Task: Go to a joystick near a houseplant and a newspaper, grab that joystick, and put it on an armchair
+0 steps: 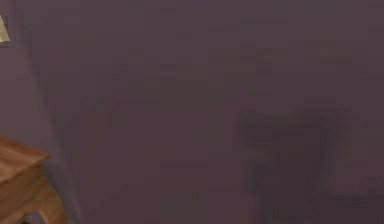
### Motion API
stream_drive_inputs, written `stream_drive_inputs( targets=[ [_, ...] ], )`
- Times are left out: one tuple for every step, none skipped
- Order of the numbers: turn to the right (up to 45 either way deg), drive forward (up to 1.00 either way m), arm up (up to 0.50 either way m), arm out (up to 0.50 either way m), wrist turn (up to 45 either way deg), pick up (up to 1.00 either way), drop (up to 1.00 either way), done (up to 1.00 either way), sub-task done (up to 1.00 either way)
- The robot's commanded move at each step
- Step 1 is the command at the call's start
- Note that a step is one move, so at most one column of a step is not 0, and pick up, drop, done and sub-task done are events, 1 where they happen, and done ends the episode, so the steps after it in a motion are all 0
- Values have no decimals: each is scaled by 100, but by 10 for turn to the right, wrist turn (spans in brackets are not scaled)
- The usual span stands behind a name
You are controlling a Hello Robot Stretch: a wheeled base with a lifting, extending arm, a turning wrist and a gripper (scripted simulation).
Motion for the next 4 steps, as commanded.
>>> stream_drive_inputs(
  targets=[
    [0, 0, 0, 30, 0, 0, 0, 0, 0],
    [0, 0, 0, 0, 450, 0, 0, 0, 0],
    [0, 0, 0, 0, 450, 0, 0, 0, 0],
    [0, 0, 0, 0, 450, 0, 0, 0, 0]
  ],
)
